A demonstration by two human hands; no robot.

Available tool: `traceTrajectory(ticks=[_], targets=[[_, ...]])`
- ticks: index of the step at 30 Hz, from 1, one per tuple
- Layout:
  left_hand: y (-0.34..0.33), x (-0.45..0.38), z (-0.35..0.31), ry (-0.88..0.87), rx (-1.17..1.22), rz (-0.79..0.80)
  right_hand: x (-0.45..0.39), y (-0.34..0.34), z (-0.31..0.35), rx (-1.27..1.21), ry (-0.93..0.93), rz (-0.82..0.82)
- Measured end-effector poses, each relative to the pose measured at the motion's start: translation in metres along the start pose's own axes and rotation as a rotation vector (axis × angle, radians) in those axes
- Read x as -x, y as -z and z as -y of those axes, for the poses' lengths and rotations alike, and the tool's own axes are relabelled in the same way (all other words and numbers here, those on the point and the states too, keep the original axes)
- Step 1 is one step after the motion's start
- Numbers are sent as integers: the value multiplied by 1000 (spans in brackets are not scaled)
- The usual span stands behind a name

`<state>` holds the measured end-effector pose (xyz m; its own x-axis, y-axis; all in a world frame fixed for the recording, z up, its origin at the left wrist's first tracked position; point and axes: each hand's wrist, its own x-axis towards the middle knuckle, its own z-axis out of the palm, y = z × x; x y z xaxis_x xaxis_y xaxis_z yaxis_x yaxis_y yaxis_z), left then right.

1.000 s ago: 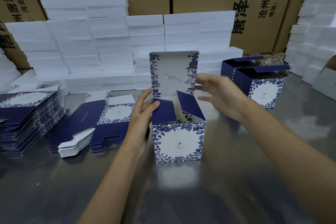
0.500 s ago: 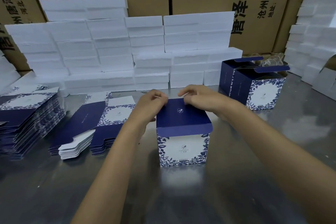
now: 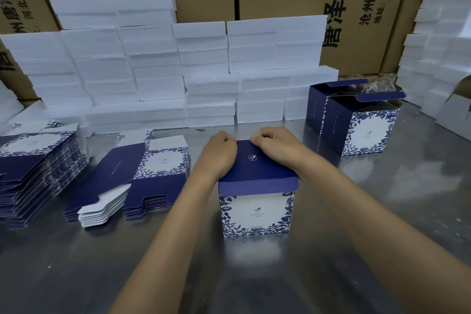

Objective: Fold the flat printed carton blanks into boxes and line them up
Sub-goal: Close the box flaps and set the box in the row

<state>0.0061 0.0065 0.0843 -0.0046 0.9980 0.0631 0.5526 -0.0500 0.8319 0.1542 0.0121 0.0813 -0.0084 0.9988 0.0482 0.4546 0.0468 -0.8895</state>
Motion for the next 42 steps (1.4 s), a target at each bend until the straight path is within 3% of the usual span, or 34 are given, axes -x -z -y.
traceTrajectory(ticks=[6, 10, 13, 15, 17, 19, 20, 24, 28, 35, 40, 42], targets=[[0, 8, -7, 15, -113, -68, 5, 1, 1, 222, 69, -90], [1, 7, -5, 44, -217, -118, 21, 5, 9, 589, 444, -293], [-3, 1, -10, 40, -316, -124, 36, 7, 11, 594, 628, -147], [-2, -3, -14, -19, -356, -182, 45, 6, 3, 561, 597, -54], [1, -5, -15, -194, -368, -305, 53, 10, -8, 445, 540, -43], [2, 5, -16, -410, -252, -376, 63, 17, -17, 267, 469, 9], [1, 13, -14, -472, -144, -338, 68, 20, -21, 201, 434, 47], [-5, 51, 5, -443, 159, -24, 78, 21, -32, 8, 370, 55], [1, 62, 25, -444, 306, 83, 81, 13, -33, -164, 332, 13], [-13, 66, 28, -487, 351, -60, 78, 7, -42, -270, 347, -91], [3, 59, 35, -460, 332, 70, 80, 23, -42, -226, 329, -20], [3, 62, 38, -438, 431, 37, 82, 21, -46, -286, 336, -100]])
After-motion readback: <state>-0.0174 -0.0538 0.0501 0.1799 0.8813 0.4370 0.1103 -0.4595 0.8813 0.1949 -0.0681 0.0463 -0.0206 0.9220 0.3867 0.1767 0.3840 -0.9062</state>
